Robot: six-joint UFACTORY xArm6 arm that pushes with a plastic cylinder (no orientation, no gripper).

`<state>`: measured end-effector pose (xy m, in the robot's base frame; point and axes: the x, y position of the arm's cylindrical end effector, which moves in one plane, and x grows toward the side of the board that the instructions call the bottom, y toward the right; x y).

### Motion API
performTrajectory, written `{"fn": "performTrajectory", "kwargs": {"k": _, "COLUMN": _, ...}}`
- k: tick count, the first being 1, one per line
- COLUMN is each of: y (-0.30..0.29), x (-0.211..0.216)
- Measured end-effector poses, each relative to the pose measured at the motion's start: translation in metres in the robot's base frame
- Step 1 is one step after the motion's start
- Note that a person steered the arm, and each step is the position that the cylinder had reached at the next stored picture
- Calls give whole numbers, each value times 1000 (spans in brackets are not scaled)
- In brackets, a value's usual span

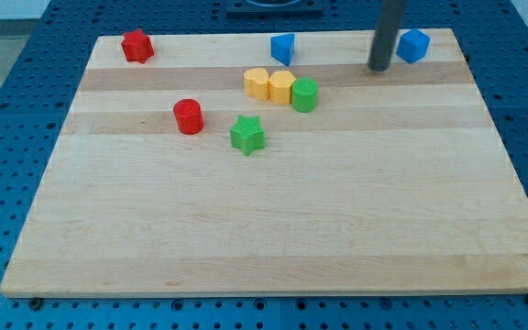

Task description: Place the heart above the red circle

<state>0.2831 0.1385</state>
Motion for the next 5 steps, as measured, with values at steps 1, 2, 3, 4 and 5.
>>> {"fn": "performTrajectory", "kwargs": {"k": 1, "y": -48, "x": 9}}
{"fn": "performTrajectory", "kwargs": {"k": 2, "y": -87, "x": 10}}
{"fn": "performTrajectory", "kwargs": {"k": 3, "y": -113, "x": 12}}
{"fn": "performTrajectory", "kwargs": {"k": 4, "y": -135, "x": 25}}
{"fn": "performTrajectory", "kwargs": {"k": 5, "y": -162, "x": 33}}
